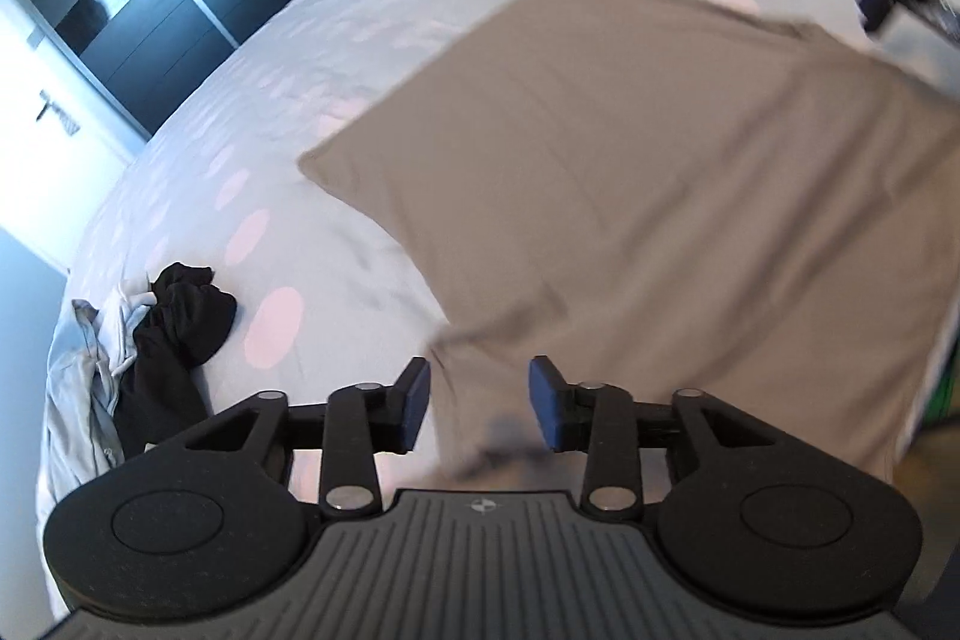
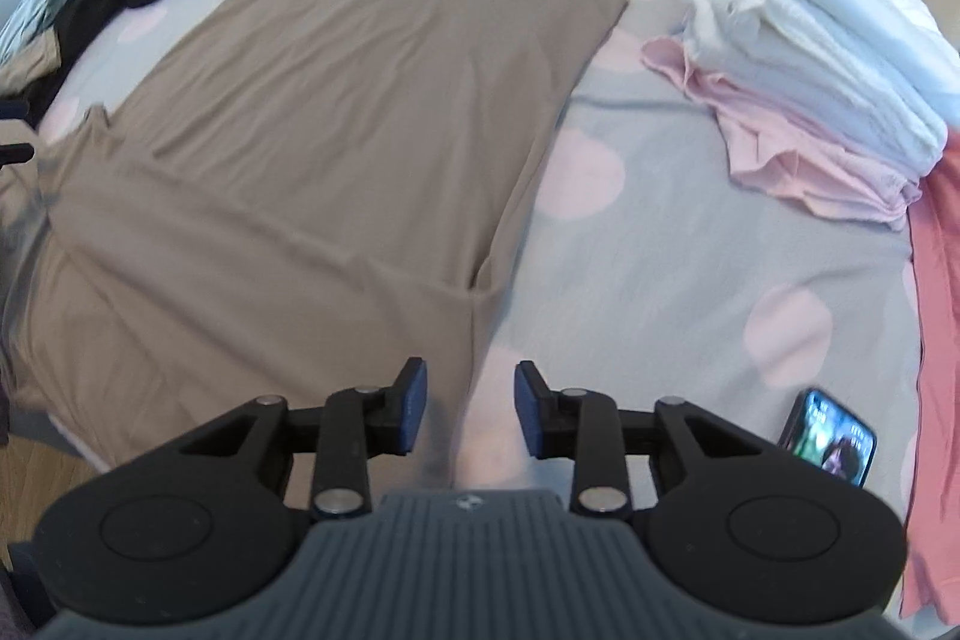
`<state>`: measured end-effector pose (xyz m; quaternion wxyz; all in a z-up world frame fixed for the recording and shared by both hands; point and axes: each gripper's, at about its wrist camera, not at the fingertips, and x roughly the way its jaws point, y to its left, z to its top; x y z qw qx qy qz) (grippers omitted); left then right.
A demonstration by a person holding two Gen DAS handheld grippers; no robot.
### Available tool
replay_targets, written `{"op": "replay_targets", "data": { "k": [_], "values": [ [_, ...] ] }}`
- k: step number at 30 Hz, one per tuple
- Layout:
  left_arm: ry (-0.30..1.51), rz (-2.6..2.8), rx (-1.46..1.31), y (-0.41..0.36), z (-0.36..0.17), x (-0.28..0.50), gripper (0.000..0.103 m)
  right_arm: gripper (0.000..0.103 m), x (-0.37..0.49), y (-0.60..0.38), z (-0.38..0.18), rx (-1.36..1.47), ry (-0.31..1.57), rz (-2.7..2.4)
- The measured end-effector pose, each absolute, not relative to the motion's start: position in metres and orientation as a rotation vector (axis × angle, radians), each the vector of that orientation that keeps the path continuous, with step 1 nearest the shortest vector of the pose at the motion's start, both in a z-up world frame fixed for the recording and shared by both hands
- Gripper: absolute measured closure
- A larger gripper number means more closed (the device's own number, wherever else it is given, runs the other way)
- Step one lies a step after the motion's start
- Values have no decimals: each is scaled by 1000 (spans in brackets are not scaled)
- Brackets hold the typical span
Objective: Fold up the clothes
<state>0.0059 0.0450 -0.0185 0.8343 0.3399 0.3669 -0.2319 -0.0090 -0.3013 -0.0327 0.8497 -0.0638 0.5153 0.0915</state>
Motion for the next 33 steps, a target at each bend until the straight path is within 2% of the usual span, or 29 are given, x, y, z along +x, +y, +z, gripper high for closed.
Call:
{"op": "replay_targets", "data": {
  "k": [7,14,17,19,20,21,22,33],
  "values": [
    [841,-548,700,49,-38,57,68,64,14,-299,-25,-132,1071,180],
    [886,-600,745,42,-68,71,68,65,47,-317,-35,25,1103,115],
    [909,-621,696,44,-70,74,79,65,60,-317,-44,50,1133,117],
    [919,-632,667,46,-69,74,92,66,66,-314,-52,54,1166,123],
    [918,-635,658,46,-68,74,94,71,67,-313,-55,47,1179,126],
    [914,-633,650,46,-66,73,97,88,68,-312,-57,38,1193,128],
    [911,-628,643,46,-64,74,98,97,68,-311,-60,29,1207,129],
    [800,-549,677,30,-2,66,99,98,62,-323,-56,40,1181,91]
  ]
}}
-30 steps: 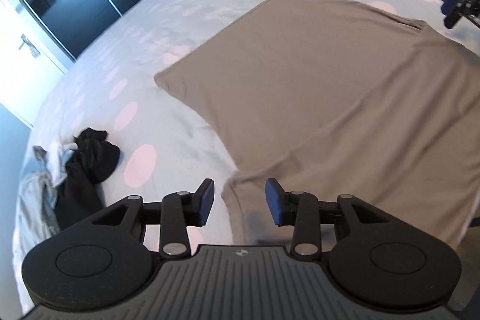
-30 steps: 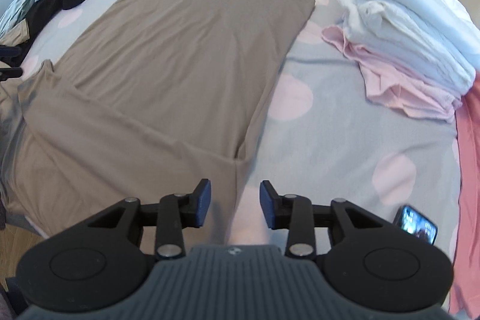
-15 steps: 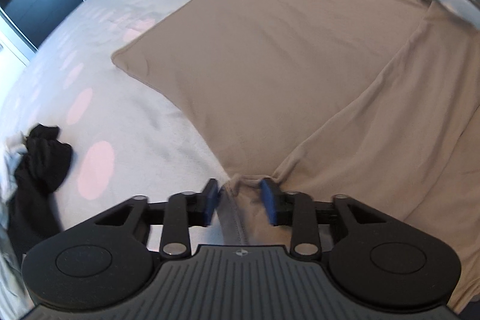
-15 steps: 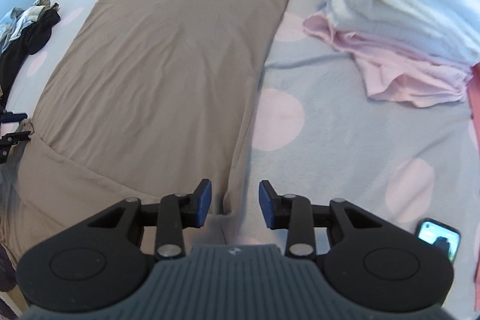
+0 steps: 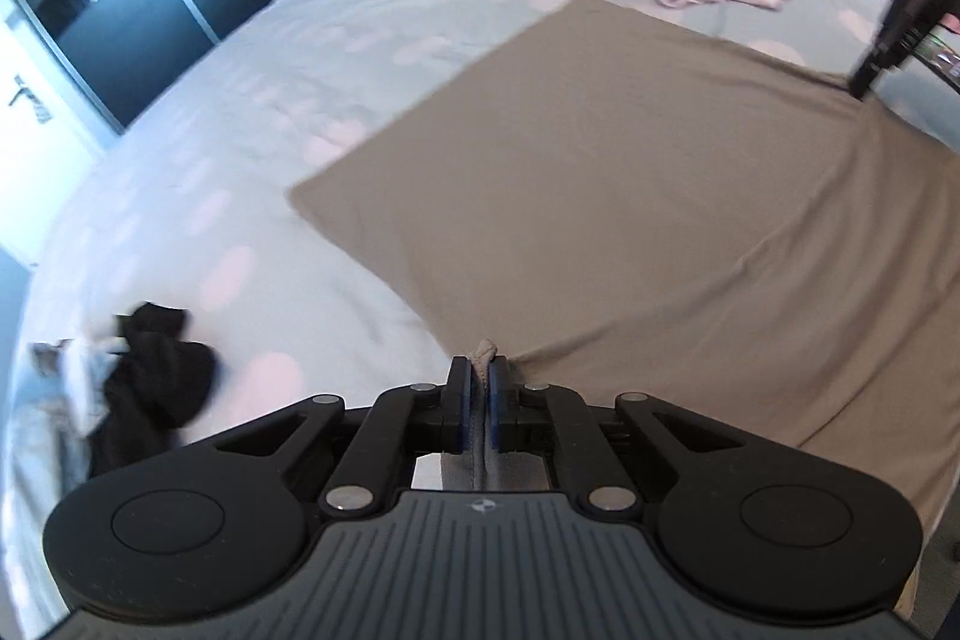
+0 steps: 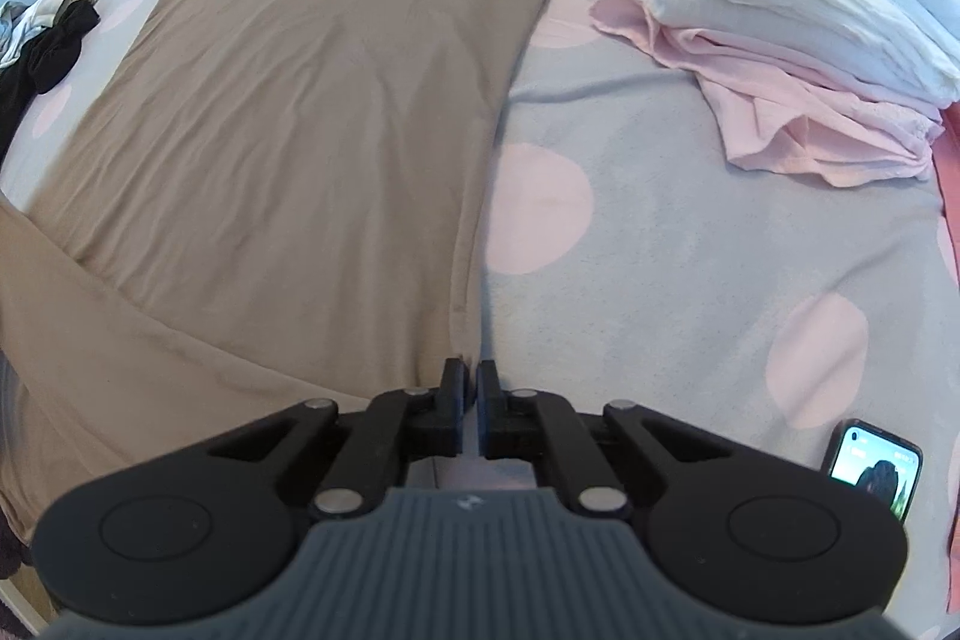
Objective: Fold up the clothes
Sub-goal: 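Lift the beige shirt hem with both grippers and fold it toward the collar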
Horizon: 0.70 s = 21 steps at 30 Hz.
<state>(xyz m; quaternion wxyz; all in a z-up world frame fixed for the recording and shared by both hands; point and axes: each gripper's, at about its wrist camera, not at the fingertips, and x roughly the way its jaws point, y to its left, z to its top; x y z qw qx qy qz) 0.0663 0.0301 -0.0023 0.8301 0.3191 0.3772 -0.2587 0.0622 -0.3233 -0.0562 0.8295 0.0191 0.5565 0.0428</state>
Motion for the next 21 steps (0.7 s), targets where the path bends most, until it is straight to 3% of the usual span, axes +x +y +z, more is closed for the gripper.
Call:
{"op": "replay_targets", "data": {
  "k": [11,21],
  "values": [
    [787,-520,778,7,4,84,99,98,57,-337,-62,108,1182,82],
    [663,-550,849,-71,48,164,99,99,55,-346,-62,158,1184,91]
  ]
}}
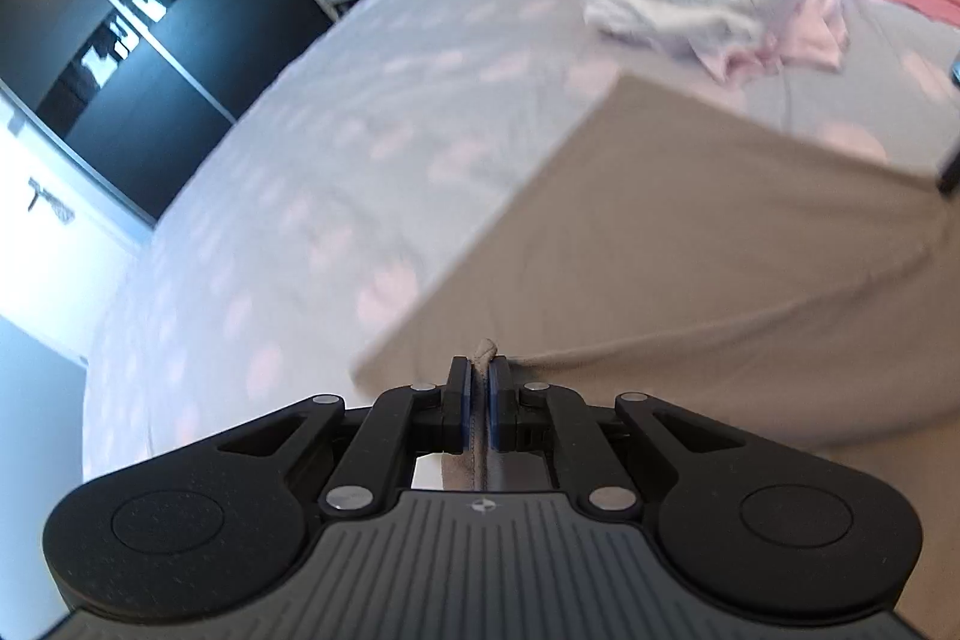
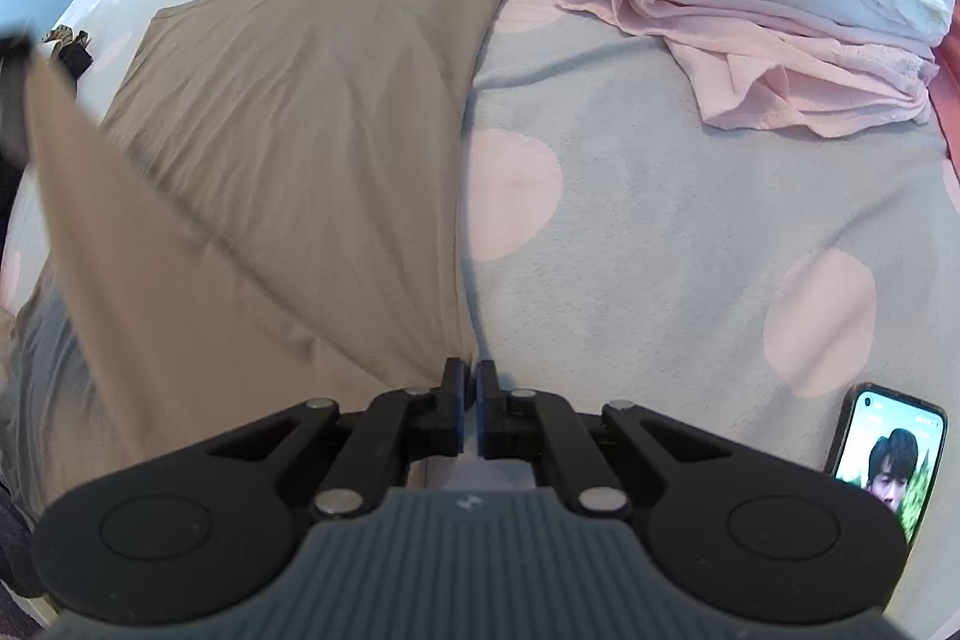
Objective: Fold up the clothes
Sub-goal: 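Lift the beige shirt hem with both grippers and fold it toward the collar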
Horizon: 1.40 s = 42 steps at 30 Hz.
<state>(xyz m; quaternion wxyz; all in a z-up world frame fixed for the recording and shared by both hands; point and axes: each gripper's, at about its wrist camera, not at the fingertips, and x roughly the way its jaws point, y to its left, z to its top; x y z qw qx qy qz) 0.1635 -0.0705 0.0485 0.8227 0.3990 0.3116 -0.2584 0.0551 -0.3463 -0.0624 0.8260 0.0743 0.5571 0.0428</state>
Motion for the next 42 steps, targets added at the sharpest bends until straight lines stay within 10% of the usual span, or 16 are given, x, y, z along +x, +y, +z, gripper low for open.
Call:
{"op": "replay_targets", "data": {
  "k": [30,42],
  "values": [
    [598,-896,1355,-353,-87,324,99,100,69,-365,-88,246,1219,82],
    [668,-841,1016,-319,-68,353,62,100,71,-364,-90,234,1221,91]
  ]
}}
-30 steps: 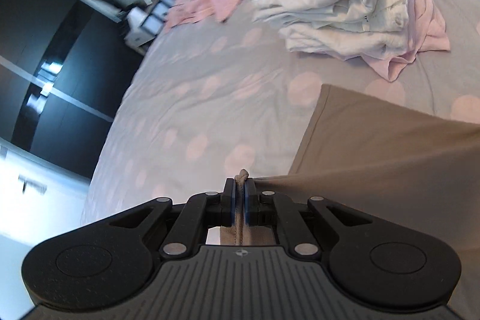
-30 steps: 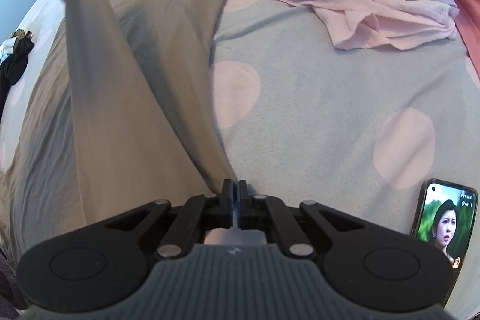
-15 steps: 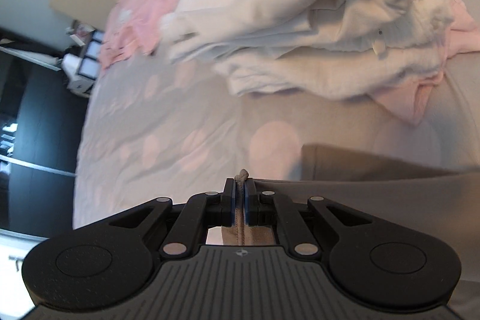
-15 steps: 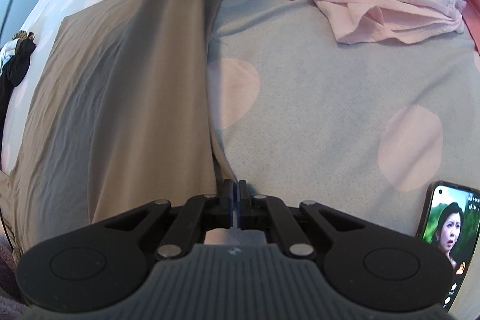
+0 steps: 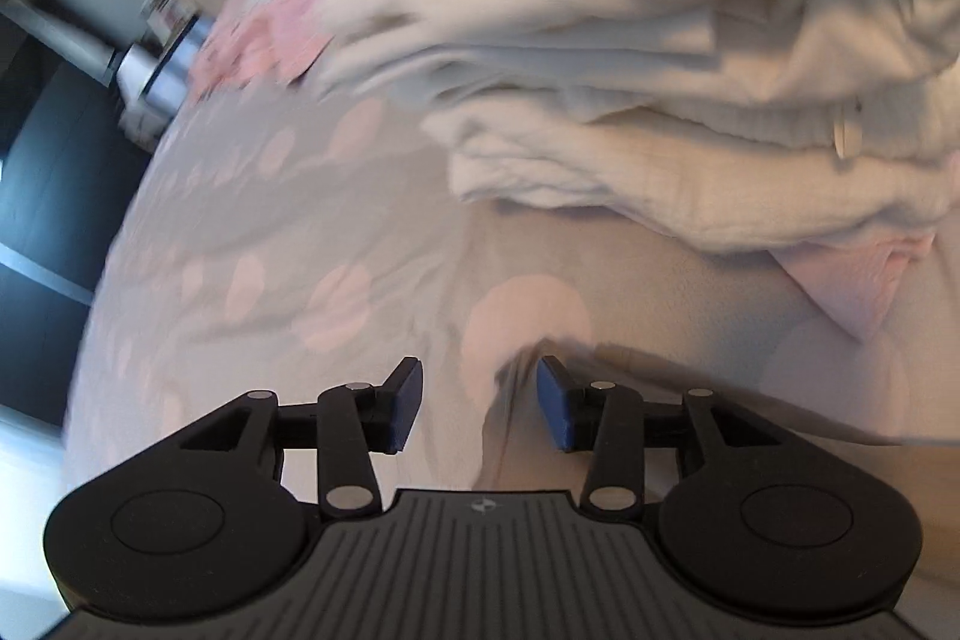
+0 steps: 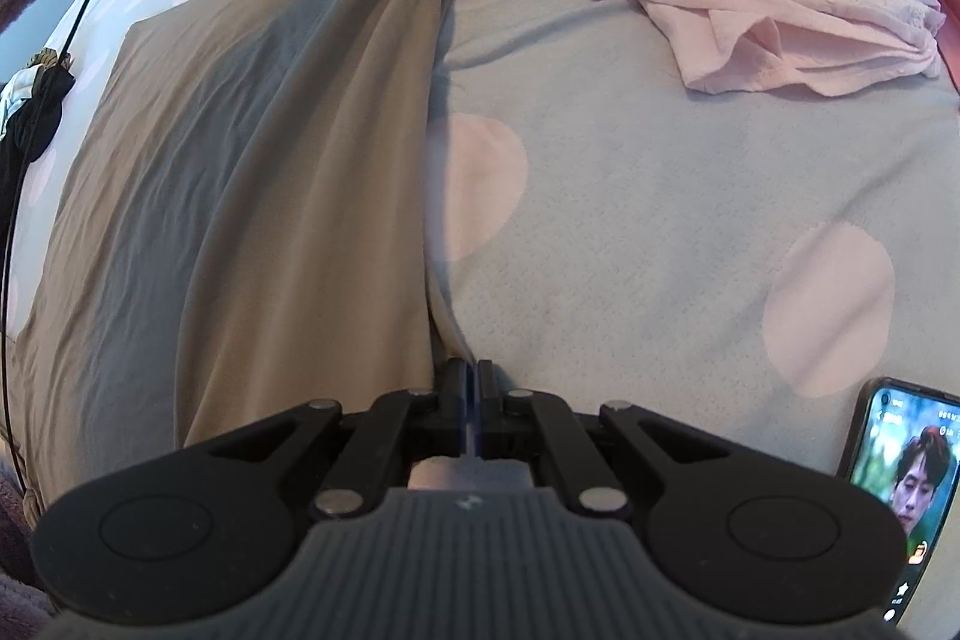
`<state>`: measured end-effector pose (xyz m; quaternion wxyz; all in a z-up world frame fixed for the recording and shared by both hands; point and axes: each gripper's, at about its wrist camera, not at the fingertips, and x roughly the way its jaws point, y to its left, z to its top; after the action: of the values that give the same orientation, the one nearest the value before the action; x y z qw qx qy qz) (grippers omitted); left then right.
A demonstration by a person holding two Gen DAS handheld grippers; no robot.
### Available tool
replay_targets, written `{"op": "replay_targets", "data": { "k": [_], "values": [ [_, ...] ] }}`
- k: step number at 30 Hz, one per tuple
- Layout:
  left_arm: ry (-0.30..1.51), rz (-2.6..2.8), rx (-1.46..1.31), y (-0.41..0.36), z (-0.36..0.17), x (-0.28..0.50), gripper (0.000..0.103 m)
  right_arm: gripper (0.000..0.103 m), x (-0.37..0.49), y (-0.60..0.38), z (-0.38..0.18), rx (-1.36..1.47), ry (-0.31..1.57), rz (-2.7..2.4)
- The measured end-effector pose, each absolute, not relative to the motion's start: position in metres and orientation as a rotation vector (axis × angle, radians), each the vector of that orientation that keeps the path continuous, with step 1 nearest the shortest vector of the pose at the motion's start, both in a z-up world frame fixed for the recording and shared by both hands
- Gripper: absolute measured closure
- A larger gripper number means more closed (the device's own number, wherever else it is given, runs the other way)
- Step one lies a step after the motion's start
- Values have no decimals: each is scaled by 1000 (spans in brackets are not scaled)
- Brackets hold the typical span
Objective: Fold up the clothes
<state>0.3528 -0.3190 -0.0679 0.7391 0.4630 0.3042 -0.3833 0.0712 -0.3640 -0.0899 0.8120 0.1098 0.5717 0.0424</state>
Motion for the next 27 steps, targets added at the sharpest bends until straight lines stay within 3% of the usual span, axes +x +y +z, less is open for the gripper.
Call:
{"op": "replay_targets", "data": {
  "k": [11,14,18,19,20,24,27],
  "values": [
    [945,-785,462,-227,-56,362,62,87,72,-369,-59,250,1069,99],
    [979,-793,292,-211,-62,367,63,71,82,-366,-67,293,1083,135],
    [1004,-802,166,-205,-71,371,63,74,94,-362,-74,248,1153,132],
    [1005,-807,158,-206,-74,372,65,80,94,-363,-75,255,1163,135],
    [1006,-813,147,-206,-77,373,67,95,94,-364,-77,262,1173,138],
    [1004,-827,87,-202,-86,377,81,99,95,-368,-77,248,1198,128],
    [985,-837,34,-199,-87,381,102,99,96,-371,-79,235,1216,125]
  ]
}}
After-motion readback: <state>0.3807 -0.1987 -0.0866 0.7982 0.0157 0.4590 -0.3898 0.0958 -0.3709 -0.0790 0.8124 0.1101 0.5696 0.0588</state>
